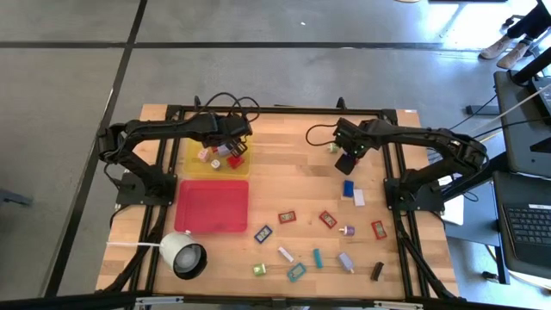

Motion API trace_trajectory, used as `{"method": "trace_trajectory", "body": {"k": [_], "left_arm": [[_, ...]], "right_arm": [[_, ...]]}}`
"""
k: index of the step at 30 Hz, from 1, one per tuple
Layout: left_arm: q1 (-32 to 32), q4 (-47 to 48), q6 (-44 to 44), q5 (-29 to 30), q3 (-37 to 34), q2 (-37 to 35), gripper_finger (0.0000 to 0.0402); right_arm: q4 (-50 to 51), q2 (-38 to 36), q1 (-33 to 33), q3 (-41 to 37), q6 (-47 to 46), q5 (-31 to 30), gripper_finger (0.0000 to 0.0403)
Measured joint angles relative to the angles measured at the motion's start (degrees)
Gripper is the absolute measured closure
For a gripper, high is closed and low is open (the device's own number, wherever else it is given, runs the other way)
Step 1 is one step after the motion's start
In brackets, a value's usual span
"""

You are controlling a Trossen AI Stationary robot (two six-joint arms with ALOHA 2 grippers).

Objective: Pick & Place Office items
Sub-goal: Put the blue charger adapter into the yellow bin

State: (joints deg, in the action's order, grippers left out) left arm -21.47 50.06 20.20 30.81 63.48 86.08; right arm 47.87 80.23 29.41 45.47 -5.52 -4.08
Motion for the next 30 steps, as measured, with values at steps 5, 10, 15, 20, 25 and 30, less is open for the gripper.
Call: {"method": "trace_trajectory", "body": {"k": [5, 10, 15, 20, 25, 30], "left_arm": [[0.0, -5.99, -0.81, 0.07, 0.0, 0.0, 0.021], [0.62, -16.89, -3.83, -6.92, 0.0, 0.0, 0.022], [1.67, -31.6, -6.31, -26.29, 0.0, 0.0, 0.0233], [3.35, -40.92, -6.44, -27.06, 0.0, 0.0, 0.0243], [3.35, -44.87, -8.85, -21.04, 0.0, 0.0, 0.0238], [3.32, -48.0, -13.47, -21.57, 0.0, 0.0, 0.0209]], "right_arm": [[-1.21, -0.02, -0.62, 4.18, 0.0, -1.01, 0.0194], [-11.93, -0.09, -4.61, 6.56, 3.94, -9.35, 0.0194], [-26.48, -0.09, -8.95, 6.56, 10.96, -12.38, 0.0187], [-38.74, -0.09, -13.31, 6.56, 19.79, -16.43, 0.0186], [-46.66, -0.09, -17.15, 6.56, 31.98, -23.91, 0.0186], [-49.89, -0.09, -18.83, 6.56, 39.06, -26.58, 0.0185]]}}
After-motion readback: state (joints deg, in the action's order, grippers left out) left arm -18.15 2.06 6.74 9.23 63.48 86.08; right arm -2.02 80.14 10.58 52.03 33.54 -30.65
